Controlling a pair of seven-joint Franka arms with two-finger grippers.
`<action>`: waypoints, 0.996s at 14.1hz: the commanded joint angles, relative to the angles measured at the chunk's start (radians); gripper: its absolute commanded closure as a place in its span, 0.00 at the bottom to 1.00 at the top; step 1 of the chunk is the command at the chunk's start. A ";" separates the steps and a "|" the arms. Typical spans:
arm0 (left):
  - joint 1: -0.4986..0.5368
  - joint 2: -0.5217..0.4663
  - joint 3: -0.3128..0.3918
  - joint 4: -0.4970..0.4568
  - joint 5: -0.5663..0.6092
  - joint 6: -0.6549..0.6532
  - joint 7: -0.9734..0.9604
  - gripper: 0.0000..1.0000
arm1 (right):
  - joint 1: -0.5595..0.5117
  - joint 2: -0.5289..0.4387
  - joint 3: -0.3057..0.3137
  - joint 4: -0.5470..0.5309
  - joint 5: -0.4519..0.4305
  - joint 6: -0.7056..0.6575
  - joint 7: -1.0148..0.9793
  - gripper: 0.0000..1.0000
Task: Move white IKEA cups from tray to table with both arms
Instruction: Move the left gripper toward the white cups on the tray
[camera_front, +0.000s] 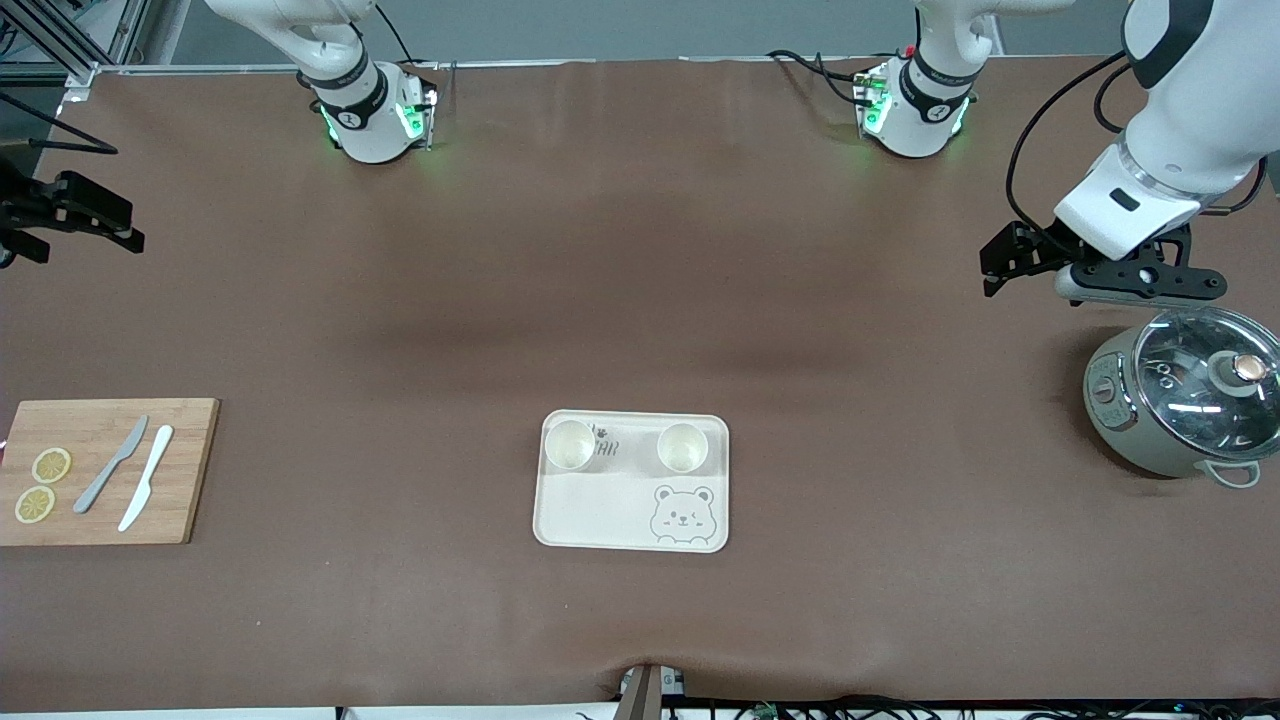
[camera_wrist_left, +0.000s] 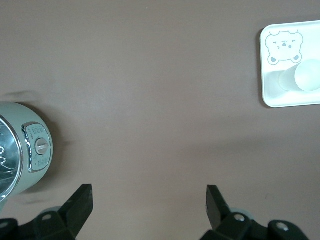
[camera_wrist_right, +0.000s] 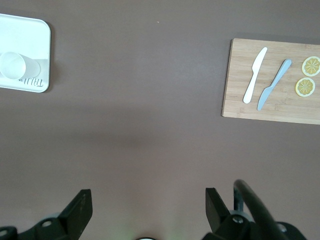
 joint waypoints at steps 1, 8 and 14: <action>0.007 0.009 -0.005 0.021 -0.021 -0.017 -0.009 0.00 | -0.004 0.007 0.007 0.020 -0.019 -0.017 0.011 0.00; -0.004 0.069 -0.036 0.064 -0.027 0.008 -0.077 0.00 | -0.001 0.006 0.011 0.020 -0.027 -0.023 0.011 0.00; -0.080 0.315 -0.097 0.271 0.007 -0.002 -0.192 0.00 | -0.012 0.003 0.006 0.020 -0.012 -0.029 0.017 0.00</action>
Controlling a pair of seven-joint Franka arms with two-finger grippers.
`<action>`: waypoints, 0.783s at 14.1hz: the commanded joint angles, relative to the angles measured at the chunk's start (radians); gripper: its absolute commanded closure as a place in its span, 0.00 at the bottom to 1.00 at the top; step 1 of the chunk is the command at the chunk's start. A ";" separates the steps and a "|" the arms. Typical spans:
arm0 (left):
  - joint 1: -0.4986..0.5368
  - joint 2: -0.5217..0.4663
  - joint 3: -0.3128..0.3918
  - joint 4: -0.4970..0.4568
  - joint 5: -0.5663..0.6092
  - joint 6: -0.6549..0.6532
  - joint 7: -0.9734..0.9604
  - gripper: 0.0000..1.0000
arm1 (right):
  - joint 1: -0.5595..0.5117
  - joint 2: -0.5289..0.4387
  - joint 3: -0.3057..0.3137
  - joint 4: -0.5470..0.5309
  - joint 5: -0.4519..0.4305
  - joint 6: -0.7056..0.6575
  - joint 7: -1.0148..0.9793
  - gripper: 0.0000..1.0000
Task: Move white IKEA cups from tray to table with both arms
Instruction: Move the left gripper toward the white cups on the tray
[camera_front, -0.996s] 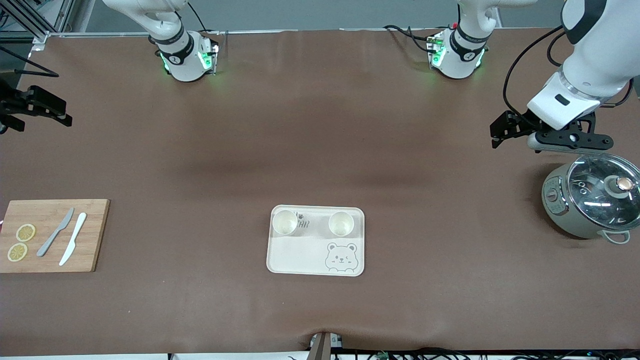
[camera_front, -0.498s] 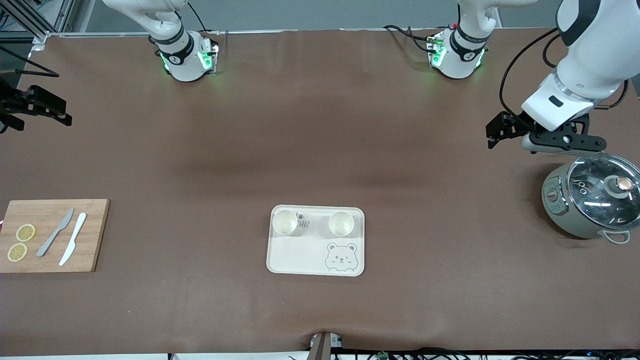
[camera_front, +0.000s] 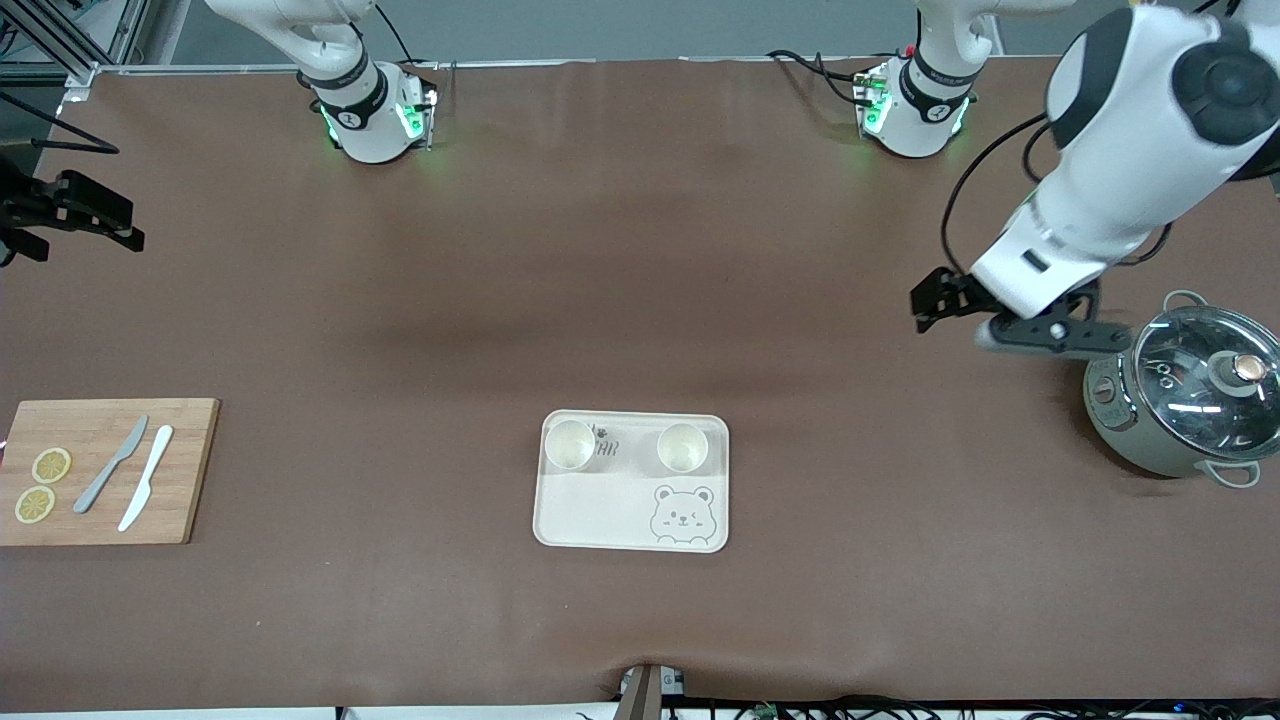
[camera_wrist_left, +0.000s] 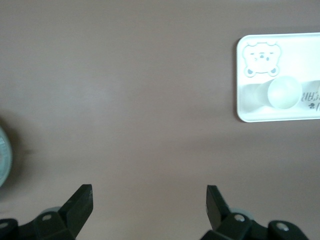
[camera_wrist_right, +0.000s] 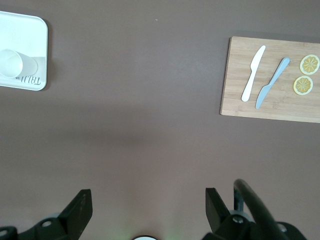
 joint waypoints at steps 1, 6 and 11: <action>-0.074 0.146 -0.005 0.138 0.036 -0.014 -0.064 0.00 | -0.014 0.003 0.004 0.019 -0.001 -0.042 0.015 0.00; -0.203 0.351 0.010 0.319 0.061 -0.007 -0.161 0.00 | -0.012 0.000 0.004 0.019 -0.001 -0.057 0.017 0.00; -0.286 0.500 0.047 0.427 0.084 0.045 -0.182 0.00 | -0.020 -0.002 0.004 0.015 0.001 -0.068 0.015 0.00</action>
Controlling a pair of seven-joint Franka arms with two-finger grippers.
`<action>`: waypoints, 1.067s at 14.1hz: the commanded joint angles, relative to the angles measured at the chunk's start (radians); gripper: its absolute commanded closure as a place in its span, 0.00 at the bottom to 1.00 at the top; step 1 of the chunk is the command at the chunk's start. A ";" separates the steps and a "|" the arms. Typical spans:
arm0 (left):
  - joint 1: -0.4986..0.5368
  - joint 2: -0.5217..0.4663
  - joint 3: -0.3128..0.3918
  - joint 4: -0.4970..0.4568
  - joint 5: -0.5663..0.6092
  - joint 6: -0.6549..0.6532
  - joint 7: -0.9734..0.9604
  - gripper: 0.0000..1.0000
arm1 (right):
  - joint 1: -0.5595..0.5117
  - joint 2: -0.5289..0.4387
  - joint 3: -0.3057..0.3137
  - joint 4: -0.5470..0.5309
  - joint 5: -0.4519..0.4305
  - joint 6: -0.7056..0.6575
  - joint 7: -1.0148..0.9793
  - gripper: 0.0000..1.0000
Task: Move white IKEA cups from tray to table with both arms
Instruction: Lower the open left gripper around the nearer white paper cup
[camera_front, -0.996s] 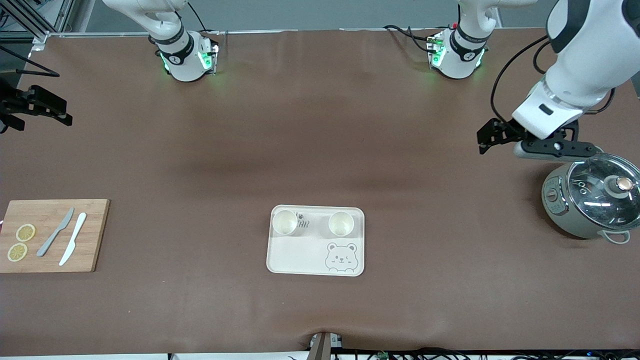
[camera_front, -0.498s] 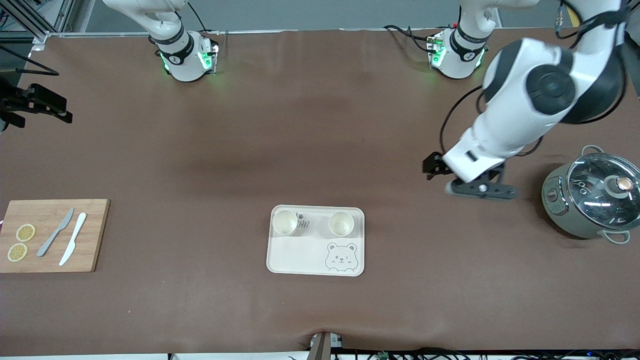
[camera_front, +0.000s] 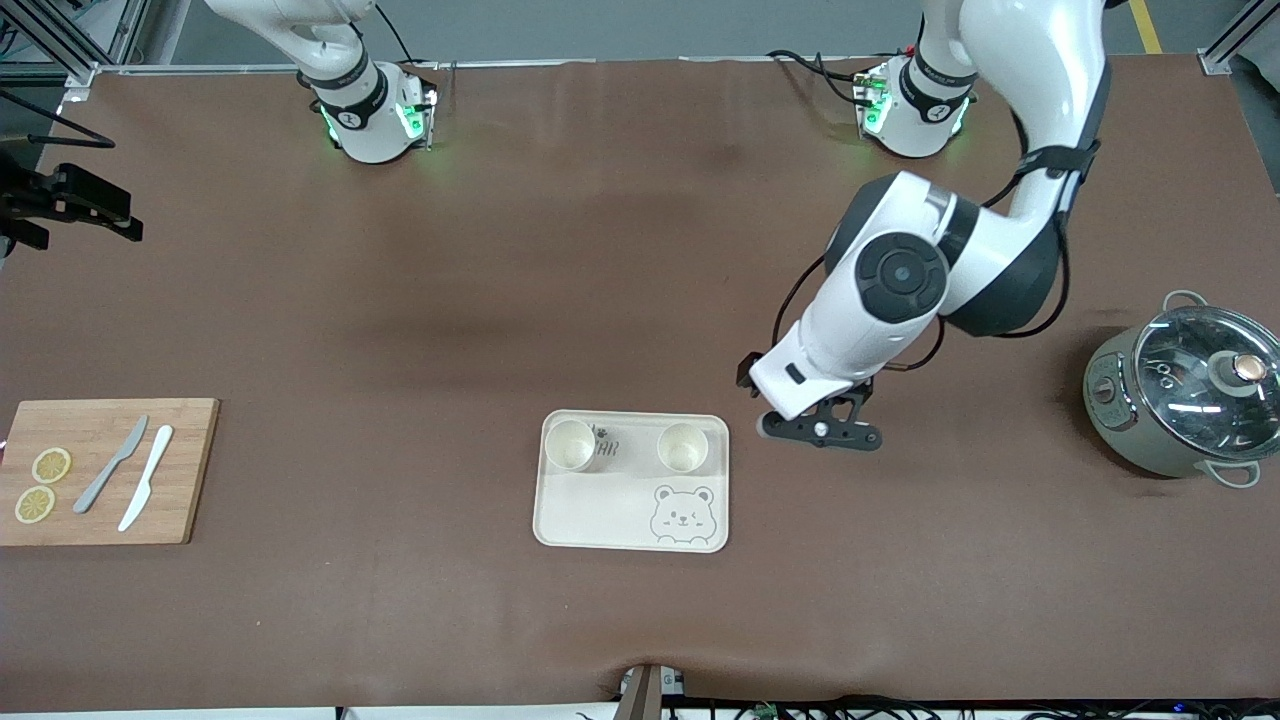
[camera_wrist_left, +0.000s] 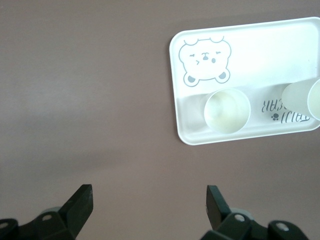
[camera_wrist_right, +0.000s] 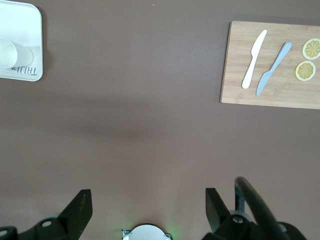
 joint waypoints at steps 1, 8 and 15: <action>-0.086 0.090 0.075 0.075 0.023 0.043 -0.029 0.00 | -0.019 -0.002 0.012 0.013 0.001 -0.016 0.010 0.00; -0.237 0.218 0.214 0.120 0.013 0.182 -0.053 0.00 | -0.019 0.000 0.012 0.011 0.001 -0.017 0.010 0.00; -0.237 0.300 0.211 0.157 0.009 0.276 -0.053 0.00 | -0.019 0.001 0.012 0.011 -0.001 -0.017 0.009 0.00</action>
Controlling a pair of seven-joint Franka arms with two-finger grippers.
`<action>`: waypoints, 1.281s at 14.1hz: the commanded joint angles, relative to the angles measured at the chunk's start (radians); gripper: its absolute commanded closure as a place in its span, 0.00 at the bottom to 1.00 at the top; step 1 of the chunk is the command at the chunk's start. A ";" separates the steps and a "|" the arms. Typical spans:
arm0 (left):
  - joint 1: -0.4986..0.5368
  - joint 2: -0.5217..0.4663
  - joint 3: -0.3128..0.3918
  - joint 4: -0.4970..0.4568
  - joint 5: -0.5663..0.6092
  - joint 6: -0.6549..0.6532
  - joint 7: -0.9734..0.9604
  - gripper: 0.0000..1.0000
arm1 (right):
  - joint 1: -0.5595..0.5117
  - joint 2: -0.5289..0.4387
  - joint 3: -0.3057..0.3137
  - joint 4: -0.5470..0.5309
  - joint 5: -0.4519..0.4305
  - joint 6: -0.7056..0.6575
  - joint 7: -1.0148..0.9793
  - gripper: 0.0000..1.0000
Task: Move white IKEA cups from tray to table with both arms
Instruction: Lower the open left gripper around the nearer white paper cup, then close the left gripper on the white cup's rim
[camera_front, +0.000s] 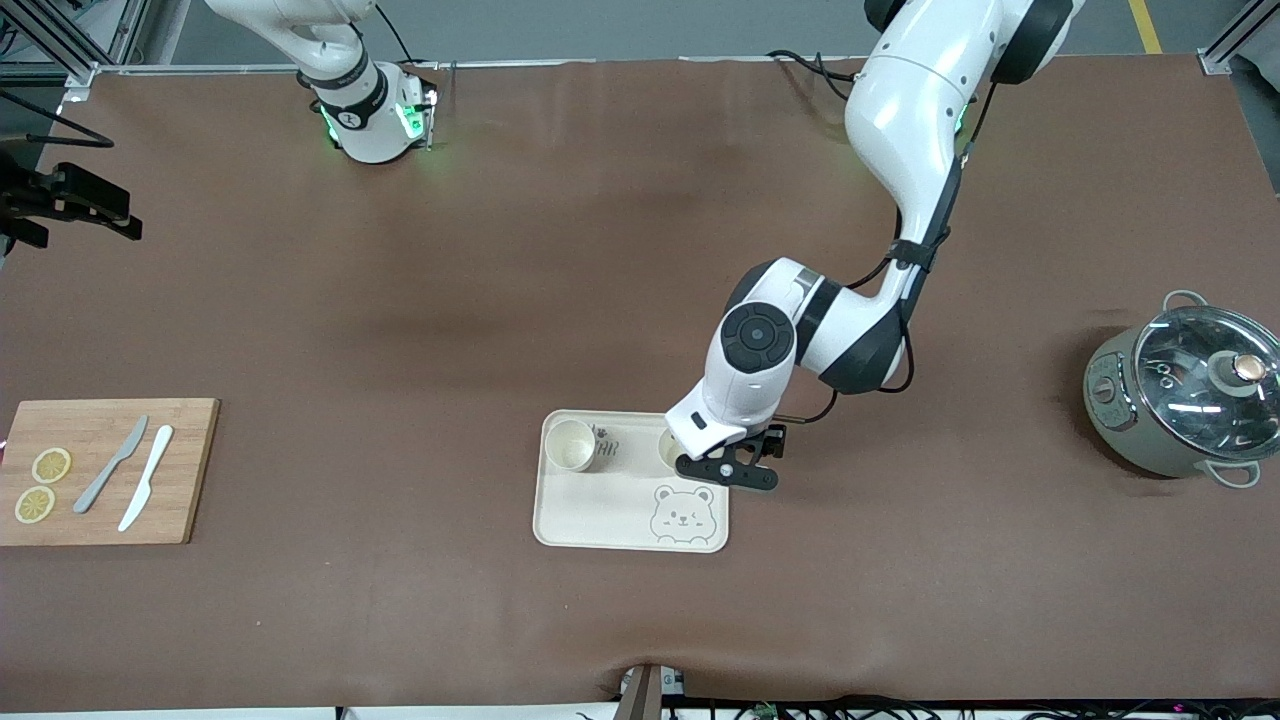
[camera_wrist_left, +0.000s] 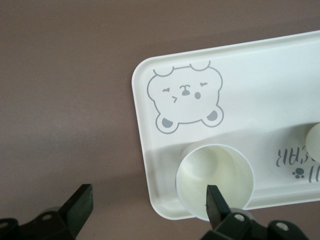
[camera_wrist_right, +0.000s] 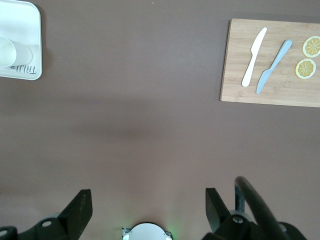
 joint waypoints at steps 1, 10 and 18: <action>-0.012 0.044 0.009 0.042 0.008 0.038 -0.017 0.00 | -0.020 0.001 0.013 0.011 -0.001 -0.013 0.006 0.00; -0.034 0.139 0.003 0.070 0.000 0.139 -0.046 0.00 | -0.012 0.001 0.015 0.013 -0.001 -0.013 0.010 0.00; -0.037 0.153 0.008 0.081 0.001 0.141 -0.052 0.00 | -0.009 0.003 0.016 0.011 -0.001 -0.013 0.010 0.00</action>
